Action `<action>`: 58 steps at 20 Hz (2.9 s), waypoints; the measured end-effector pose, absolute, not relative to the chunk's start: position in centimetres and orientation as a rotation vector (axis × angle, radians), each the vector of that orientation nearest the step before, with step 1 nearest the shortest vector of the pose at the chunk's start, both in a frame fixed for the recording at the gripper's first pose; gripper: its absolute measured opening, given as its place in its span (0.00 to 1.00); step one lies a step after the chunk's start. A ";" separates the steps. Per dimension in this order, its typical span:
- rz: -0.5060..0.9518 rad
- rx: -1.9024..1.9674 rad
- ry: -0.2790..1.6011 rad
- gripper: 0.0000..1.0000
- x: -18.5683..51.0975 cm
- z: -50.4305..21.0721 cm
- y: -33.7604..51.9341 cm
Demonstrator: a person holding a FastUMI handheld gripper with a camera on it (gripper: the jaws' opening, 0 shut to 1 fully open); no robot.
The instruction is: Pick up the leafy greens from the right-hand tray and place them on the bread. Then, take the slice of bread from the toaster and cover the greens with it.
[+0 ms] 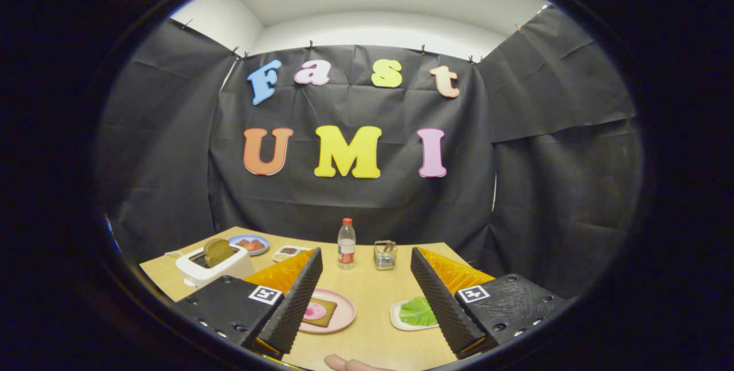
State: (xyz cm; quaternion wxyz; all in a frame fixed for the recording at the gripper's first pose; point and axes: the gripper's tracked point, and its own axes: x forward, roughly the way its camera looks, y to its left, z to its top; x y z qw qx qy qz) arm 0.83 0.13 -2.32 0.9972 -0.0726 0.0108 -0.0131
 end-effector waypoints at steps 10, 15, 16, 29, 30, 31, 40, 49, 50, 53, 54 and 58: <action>-0.152 -0.107 0.201 0.95 7.0 -8.9 -9.7; -0.249 -0.089 0.322 0.95 10.8 -13.5 -16.6; -0.261 -0.086 0.353 0.95 11.6 -14.5 -17.8; -0.352 -0.055 0.714 0.96 18.5 -25.3 -25.7; -0.353 -0.032 0.734 0.96 18.8 -26.0 -25.8; -0.347 -0.019 0.755 0.95 19.0 -26.8 -25.7; -0.297 -0.063 0.783 0.64 19.9 -27.4 -24.3; -0.276 -0.116 0.727 0.00 18.9 -25.9 -22.3; -0.276 -0.123 0.715 0.00 18.7 -25.3 -22.1; -0.280 -0.124 0.695 0.00 17.9 -24.1 -21.8; -0.281 -0.123 0.693 0.00 17.6 -23.9 -21.7; -0.296 -0.115 0.723 0.00 17.0 -25.0 -22.4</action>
